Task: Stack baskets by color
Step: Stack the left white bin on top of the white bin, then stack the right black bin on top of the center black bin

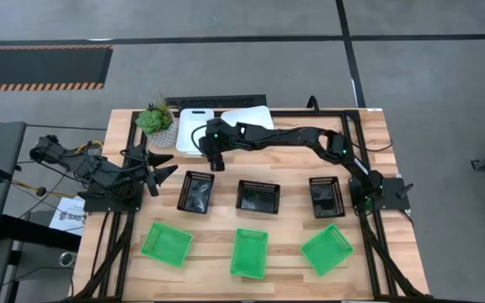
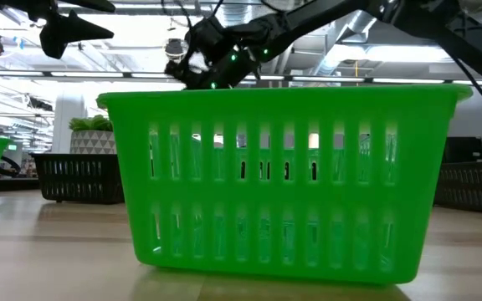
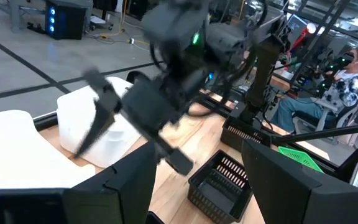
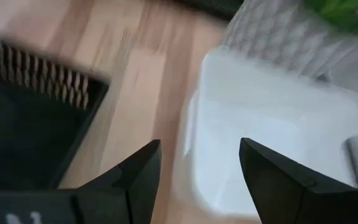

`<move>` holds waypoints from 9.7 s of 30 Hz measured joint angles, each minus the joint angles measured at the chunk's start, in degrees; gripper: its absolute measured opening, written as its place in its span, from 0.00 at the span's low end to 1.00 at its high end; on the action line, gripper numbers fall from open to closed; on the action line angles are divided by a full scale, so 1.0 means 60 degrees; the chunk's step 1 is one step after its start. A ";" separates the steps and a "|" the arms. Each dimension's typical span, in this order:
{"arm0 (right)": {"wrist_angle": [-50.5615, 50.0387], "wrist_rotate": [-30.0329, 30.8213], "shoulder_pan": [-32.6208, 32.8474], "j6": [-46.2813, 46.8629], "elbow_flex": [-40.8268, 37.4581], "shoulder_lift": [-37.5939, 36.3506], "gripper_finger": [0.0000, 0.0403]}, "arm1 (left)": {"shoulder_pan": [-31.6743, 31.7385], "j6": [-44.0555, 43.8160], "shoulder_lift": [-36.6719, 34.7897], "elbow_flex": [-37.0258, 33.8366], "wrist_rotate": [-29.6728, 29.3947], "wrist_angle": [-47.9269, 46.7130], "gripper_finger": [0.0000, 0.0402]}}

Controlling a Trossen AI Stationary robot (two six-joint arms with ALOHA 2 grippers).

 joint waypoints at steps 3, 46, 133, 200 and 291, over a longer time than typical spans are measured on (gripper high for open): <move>0.0207 0.0261 0.0067 -0.0053 0.0026 0.0271 0.60 | 0.0000 -0.0004 0.0004 0.0000 0.0000 0.0000 0.56; 0.0539 0.1847 0.0187 0.0298 0.0488 0.0934 0.02 | 0.0004 -0.0328 0.0000 0.0000 0.0000 0.0004 0.56; -0.8224 0.6250 0.0266 0.8315 0.3782 -0.0361 0.49 | 0.0004 -0.1411 -0.0004 0.0000 -0.0192 0.0007 0.56; -0.5926 0.3334 0.4651 1.7939 -1.1308 -0.8542 0.02 | 0.0000 -0.1310 -0.0006 0.0000 -0.0157 0.0006 0.56; -0.4032 0.2753 0.3551 0.6656 -0.5325 -0.3598 0.07 | 0.0002 -0.1031 -0.0007 0.0000 -0.0404 -0.0004 0.56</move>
